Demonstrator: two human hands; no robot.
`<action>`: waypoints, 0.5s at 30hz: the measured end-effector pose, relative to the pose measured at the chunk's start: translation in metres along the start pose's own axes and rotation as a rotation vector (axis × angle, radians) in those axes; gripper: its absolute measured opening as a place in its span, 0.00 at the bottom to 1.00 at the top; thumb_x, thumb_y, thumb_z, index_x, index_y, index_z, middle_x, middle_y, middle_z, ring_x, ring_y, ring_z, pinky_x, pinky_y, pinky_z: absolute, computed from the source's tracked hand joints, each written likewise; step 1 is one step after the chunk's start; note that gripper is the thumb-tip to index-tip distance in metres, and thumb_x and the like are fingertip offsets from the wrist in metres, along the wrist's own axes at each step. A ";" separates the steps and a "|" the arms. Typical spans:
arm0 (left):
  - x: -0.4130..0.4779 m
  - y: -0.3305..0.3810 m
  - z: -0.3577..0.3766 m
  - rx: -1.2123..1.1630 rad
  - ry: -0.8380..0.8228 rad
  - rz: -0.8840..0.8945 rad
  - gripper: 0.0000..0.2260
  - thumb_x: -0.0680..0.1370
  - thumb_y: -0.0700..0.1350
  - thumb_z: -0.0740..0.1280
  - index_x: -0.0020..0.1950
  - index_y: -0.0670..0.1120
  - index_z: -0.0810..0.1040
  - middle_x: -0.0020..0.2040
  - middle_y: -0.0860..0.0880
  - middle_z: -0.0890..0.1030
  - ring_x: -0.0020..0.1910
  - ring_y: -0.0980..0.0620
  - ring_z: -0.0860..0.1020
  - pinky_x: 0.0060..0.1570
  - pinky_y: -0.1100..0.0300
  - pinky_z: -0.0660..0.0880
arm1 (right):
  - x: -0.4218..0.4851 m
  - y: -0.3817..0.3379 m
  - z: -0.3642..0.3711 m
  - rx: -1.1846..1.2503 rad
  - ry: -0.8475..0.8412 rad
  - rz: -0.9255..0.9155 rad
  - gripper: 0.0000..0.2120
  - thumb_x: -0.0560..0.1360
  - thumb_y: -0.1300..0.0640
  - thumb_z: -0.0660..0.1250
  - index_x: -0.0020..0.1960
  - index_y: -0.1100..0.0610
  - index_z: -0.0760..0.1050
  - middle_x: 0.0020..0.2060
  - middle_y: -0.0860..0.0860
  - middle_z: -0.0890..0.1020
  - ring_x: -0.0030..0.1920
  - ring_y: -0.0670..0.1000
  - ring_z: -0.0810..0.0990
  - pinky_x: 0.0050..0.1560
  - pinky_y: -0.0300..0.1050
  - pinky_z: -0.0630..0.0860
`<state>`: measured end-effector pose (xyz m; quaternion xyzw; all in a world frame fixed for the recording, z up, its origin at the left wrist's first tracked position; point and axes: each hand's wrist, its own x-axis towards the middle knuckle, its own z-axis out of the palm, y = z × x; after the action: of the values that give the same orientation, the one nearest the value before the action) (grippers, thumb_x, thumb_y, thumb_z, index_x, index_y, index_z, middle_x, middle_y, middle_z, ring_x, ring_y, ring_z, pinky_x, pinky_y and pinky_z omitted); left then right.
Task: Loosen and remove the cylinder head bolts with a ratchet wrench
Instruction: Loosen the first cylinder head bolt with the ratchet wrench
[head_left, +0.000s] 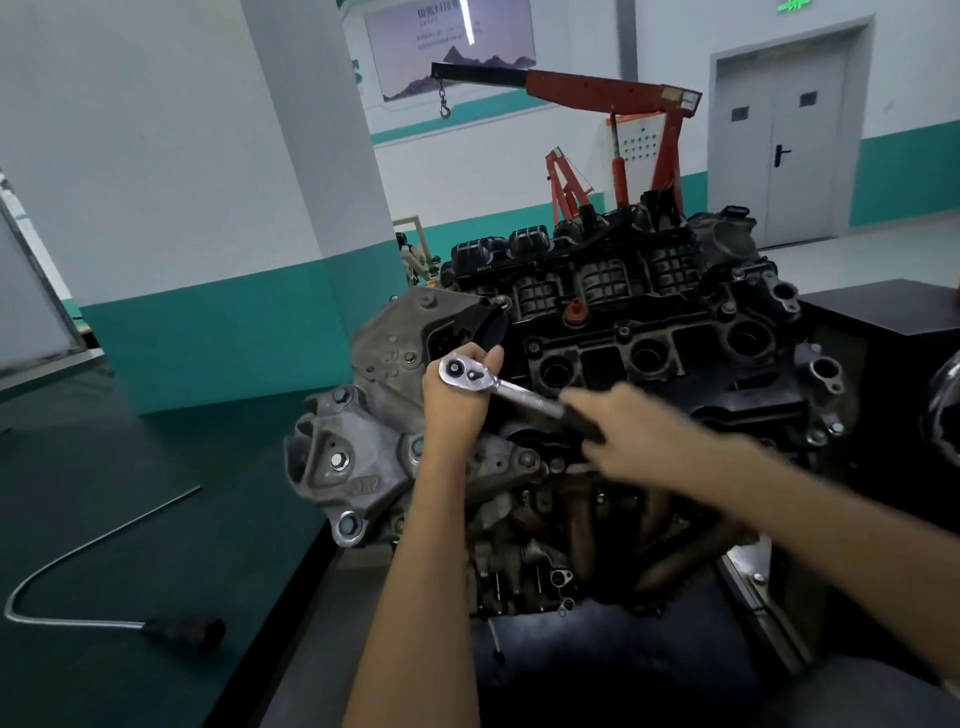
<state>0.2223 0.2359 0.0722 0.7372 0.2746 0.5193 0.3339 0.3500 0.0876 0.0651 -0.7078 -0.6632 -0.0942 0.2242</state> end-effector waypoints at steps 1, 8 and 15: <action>0.000 0.001 0.000 -0.007 -0.002 -0.008 0.19 0.78 0.42 0.68 0.29 0.43 0.67 0.25 0.53 0.66 0.26 0.59 0.63 0.29 0.65 0.61 | 0.014 0.012 -0.020 -0.160 -0.003 -0.046 0.15 0.71 0.58 0.66 0.56 0.47 0.70 0.29 0.43 0.65 0.36 0.53 0.79 0.28 0.38 0.63; 0.000 0.002 0.002 -0.005 0.094 -0.068 0.18 0.78 0.44 0.67 0.30 0.43 0.68 0.27 0.48 0.66 0.29 0.54 0.64 0.33 0.58 0.63 | 0.018 0.002 -0.018 -0.246 0.116 -0.092 0.11 0.71 0.57 0.64 0.52 0.48 0.68 0.33 0.47 0.66 0.41 0.59 0.79 0.36 0.45 0.66; 0.001 0.001 0.003 0.096 0.098 -0.026 0.20 0.79 0.48 0.66 0.39 0.31 0.72 0.31 0.41 0.70 0.32 0.48 0.66 0.36 0.56 0.64 | -0.028 -0.076 0.078 0.536 0.109 0.146 0.13 0.71 0.61 0.63 0.50 0.50 0.64 0.35 0.50 0.76 0.36 0.56 0.78 0.36 0.49 0.76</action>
<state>0.2254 0.2357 0.0732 0.7225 0.3246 0.5367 0.2909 0.2598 0.0983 -0.0007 -0.6632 -0.5985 0.0632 0.4449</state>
